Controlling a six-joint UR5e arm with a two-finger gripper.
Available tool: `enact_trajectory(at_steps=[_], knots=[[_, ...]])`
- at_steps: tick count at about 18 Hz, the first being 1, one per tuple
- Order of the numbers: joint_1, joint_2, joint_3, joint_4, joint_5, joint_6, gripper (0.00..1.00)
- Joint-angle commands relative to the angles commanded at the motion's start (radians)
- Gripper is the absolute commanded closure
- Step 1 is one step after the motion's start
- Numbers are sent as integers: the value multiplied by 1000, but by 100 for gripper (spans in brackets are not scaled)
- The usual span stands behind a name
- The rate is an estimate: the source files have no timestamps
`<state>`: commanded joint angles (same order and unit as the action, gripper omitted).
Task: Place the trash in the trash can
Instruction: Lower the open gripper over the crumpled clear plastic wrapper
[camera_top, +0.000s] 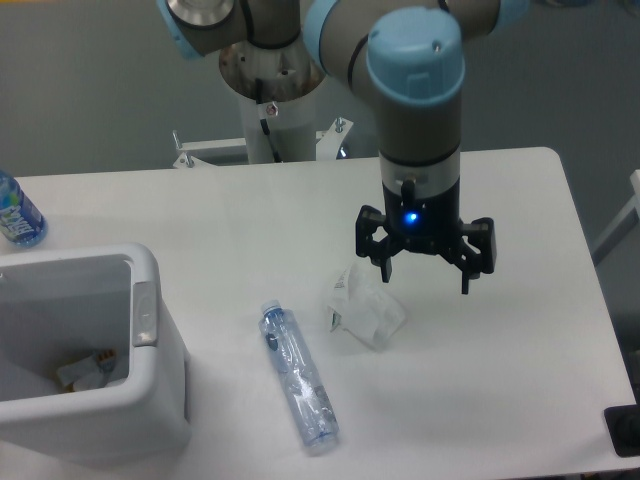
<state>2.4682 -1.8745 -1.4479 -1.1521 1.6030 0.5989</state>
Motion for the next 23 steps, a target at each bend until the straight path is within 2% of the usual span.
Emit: enact_trajectory(at_steps=[3,5,10,13,20,21,22,23], knots=[[-34,-34,-41,2,1,-68,0],[-41,-46,-98,6,-3,-86,0],[-55,-100,-164,57,0,-106,0],[-55,-162,-178,153,5,-100,0],[-57,-219,-203,170,132,-99,0],[-57,-222,-204,181,133,-102,4],[-57,-224,-204,187,133,-106,17],[-57,-221,-207,187,133,-106,36]])
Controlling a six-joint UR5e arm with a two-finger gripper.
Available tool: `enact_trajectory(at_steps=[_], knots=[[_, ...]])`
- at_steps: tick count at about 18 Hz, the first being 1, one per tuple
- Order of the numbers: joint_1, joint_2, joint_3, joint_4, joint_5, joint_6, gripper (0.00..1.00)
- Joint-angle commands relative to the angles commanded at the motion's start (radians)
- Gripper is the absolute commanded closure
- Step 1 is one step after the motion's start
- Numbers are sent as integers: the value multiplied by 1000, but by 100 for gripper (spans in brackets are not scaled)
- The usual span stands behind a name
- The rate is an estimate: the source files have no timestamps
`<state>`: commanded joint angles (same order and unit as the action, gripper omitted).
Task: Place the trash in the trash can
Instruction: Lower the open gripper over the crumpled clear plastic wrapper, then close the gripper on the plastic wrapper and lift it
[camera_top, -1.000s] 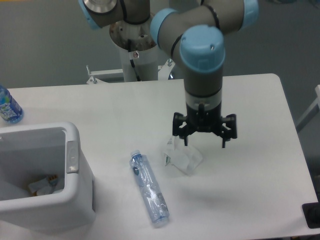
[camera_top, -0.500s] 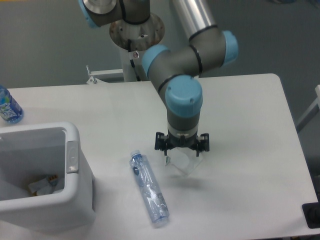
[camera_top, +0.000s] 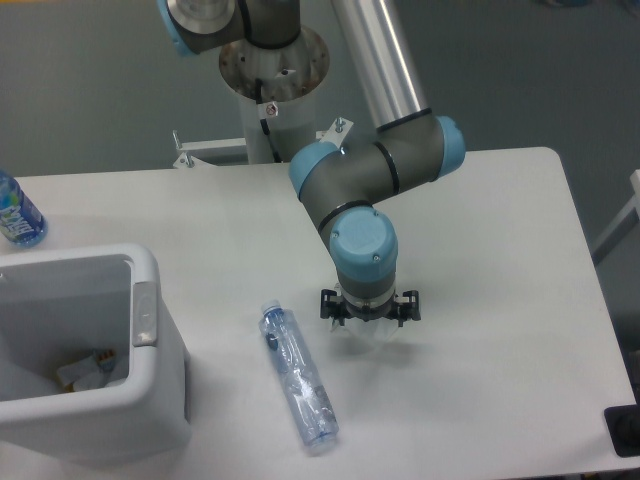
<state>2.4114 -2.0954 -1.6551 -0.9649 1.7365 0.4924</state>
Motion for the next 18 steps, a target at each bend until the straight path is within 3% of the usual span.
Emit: enact_trajectory(at_steps=[2,6,12,14,16,18], knots=[[0,6,1,-3,-2,-2,65],[2,23,0,-18,-5,9,100],[31,103,46,-18,-53,12,100],[64,165,86,-18,-163,11,100],[96,213,135,-18,-349,-9,100],[115,250,169,-15,-507,-95,100]])
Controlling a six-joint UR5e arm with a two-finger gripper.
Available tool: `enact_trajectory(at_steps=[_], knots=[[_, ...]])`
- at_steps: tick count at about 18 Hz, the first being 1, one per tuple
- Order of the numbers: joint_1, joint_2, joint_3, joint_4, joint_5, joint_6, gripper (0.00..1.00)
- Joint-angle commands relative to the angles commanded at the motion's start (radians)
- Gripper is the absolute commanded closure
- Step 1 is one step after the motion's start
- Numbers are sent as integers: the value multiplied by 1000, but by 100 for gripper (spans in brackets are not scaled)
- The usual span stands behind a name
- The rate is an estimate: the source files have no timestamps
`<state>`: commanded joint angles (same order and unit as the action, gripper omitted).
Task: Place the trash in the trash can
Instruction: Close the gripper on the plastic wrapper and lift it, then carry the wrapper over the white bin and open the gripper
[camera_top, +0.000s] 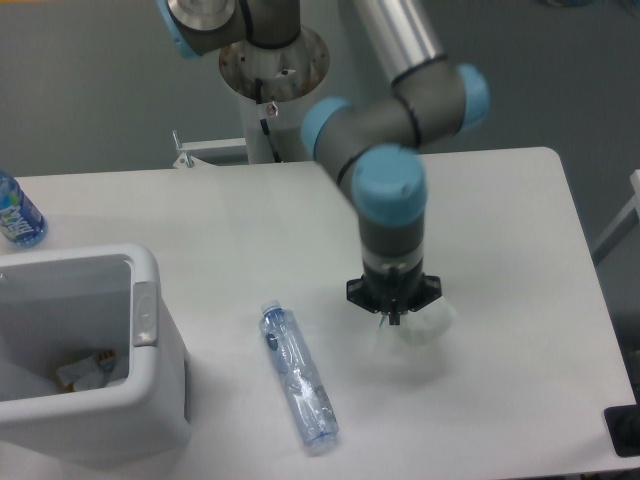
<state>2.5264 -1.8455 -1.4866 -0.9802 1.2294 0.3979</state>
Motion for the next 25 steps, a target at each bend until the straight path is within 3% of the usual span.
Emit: enact_trajectory(at_steps=[4,8,16,17,18,21,23,25], knots=[[-21,23,100,9,-163,-262,100],[-142,42,190,12,-173,-418,100],[-399,68,164,20,-169,-467,99],[-415,65,154,28,-169,-465,88],[-434,60,149,41,-169,-459,64],[-445,55,149,77,-169,-458,8],[-445,55,154,75,-169,-458,0],[-445,52,155,75,-166,-459,0]])
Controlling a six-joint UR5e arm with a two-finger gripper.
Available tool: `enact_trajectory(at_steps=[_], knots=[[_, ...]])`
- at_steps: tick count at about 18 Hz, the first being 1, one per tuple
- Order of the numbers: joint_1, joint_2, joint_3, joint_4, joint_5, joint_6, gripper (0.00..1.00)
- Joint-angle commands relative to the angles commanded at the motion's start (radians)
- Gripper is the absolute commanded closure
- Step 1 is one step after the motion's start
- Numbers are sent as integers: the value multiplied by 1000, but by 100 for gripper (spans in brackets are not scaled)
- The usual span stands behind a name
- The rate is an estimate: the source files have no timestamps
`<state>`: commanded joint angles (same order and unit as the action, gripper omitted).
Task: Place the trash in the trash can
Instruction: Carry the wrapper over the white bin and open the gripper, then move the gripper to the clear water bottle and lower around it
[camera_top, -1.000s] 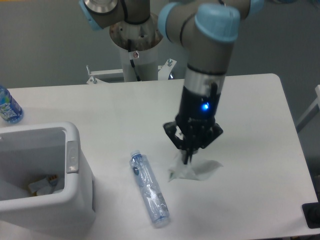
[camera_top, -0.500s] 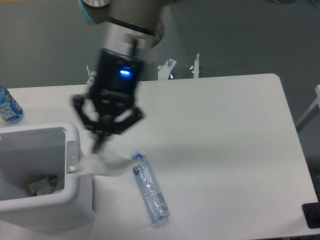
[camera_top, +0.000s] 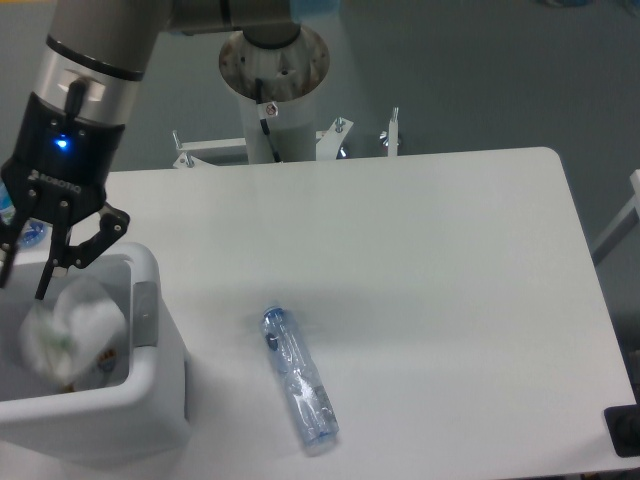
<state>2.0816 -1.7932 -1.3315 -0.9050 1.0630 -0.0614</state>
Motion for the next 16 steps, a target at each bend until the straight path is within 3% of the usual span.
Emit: enact_trajectory(at_steps=[3,10,13,16], knots=[[53,-18,-6,0,5,-6,0],[248,-149,15,5,89,2,0],[291,-208,8,8,92,50,0],[299,-268,12,9,197,107,0]])
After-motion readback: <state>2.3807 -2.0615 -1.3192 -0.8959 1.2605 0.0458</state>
